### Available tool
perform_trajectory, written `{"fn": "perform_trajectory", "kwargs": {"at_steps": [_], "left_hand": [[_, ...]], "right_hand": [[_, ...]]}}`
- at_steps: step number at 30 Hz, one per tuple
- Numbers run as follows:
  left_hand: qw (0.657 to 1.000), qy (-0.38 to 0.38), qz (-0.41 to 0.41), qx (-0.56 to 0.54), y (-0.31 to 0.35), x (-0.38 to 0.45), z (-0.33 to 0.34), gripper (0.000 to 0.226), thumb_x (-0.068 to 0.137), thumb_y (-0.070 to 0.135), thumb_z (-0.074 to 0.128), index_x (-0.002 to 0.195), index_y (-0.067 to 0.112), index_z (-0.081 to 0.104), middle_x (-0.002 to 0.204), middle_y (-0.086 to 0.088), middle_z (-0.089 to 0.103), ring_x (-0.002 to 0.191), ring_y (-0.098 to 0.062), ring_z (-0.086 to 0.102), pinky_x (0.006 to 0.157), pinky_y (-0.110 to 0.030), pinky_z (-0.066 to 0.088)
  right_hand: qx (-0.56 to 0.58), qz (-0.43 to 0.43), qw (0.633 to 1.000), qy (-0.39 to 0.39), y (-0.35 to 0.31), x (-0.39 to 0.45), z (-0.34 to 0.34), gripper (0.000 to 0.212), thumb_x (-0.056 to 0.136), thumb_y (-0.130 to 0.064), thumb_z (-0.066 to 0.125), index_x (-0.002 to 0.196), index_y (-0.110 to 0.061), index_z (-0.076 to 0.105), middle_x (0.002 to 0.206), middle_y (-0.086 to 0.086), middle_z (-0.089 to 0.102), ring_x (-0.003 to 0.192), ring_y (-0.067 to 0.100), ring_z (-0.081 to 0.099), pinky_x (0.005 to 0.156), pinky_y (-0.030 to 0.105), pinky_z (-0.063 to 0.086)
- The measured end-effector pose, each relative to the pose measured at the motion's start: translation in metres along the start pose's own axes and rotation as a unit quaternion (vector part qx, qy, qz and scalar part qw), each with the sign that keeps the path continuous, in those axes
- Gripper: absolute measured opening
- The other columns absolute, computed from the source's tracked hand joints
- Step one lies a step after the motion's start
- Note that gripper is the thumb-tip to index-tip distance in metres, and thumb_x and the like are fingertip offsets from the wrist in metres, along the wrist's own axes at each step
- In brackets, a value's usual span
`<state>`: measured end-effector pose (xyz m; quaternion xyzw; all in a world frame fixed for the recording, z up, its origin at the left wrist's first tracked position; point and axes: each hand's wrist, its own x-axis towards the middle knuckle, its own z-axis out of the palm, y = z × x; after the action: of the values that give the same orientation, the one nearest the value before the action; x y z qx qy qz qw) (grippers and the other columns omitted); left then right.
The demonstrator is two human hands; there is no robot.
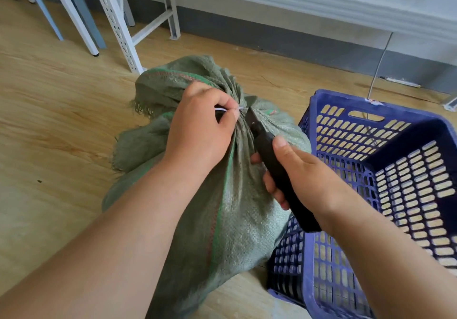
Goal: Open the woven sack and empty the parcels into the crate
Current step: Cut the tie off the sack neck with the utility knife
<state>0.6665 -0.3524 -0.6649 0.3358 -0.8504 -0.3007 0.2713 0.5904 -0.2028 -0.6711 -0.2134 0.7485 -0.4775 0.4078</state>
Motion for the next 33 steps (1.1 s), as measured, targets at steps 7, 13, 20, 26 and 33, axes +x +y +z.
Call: {"fn": "perform_trajectory", "kwargs": {"at_steps": [7, 13, 20, 26, 33], "left_hand": [[1.0, 0.005, 0.01, -0.001, -0.001, 0.0, 0.002, 0.006, 0.088, 0.023, 0.065, 0.084, 0.028, 0.063, 0.105, 0.011, 0.048, 0.086, 0.004, 0.038, 0.071, -0.007, 0.025], [1.0, 0.004, 0.01, 0.007, -0.004, -0.001, -0.001, 0.008, 0.088, 0.022, 0.066, 0.083, 0.028, 0.063, 0.104, 0.01, 0.048, 0.089, -0.001, 0.043, 0.074, -0.008, 0.027], [0.999, 0.014, 0.032, 0.022, -0.003, -0.002, 0.001, 0.003, 0.085, 0.02, 0.068, 0.087, 0.022, 0.067, 0.105, 0.007, 0.05, 0.09, -0.003, 0.044, 0.076, -0.011, 0.029], [0.999, 0.023, 0.037, 0.018, -0.002, -0.001, -0.001, 0.003, 0.085, 0.021, 0.069, 0.086, 0.023, 0.068, 0.103, 0.008, 0.049, 0.088, -0.004, 0.045, 0.075, -0.013, 0.032], [0.998, 0.02, 0.041, 0.033, -0.001, -0.003, -0.003, 0.002, 0.086, 0.022, 0.068, 0.086, 0.023, 0.066, 0.108, 0.007, 0.051, 0.087, -0.003, 0.045, 0.076, -0.01, 0.031]], "right_hand": [[0.007, 0.018, 1.0, -0.007, 0.0, 0.007, -0.001, 0.049, 0.1, -0.052, 0.029, 0.097, -0.023, 0.069, 0.059, 0.003, 0.055, 0.048, 0.016, 0.045, 0.047, 0.028, 0.038], [-0.044, 0.013, 0.999, -0.014, -0.003, 0.01, 0.002, 0.047, 0.1, -0.053, 0.03, 0.095, -0.028, 0.07, 0.057, 0.002, 0.056, 0.047, 0.016, 0.045, 0.047, 0.028, 0.039], [-0.116, 0.014, 0.993, 0.01, -0.003, 0.007, 0.001, 0.051, 0.097, -0.056, 0.033, 0.103, -0.019, 0.067, 0.056, 0.0, 0.057, 0.045, 0.013, 0.047, 0.046, 0.027, 0.041], [-0.139, 0.013, 0.99, 0.034, -0.01, 0.003, -0.002, 0.053, 0.098, -0.054, 0.034, 0.103, -0.012, 0.066, 0.052, -0.003, 0.058, 0.044, 0.012, 0.048, 0.045, 0.026, 0.042], [-0.152, 0.018, 0.988, 0.028, -0.017, -0.002, -0.003, 0.05, 0.098, -0.054, 0.032, 0.097, -0.021, 0.069, 0.054, -0.002, 0.058, 0.045, 0.013, 0.049, 0.048, 0.028, 0.044]]}}
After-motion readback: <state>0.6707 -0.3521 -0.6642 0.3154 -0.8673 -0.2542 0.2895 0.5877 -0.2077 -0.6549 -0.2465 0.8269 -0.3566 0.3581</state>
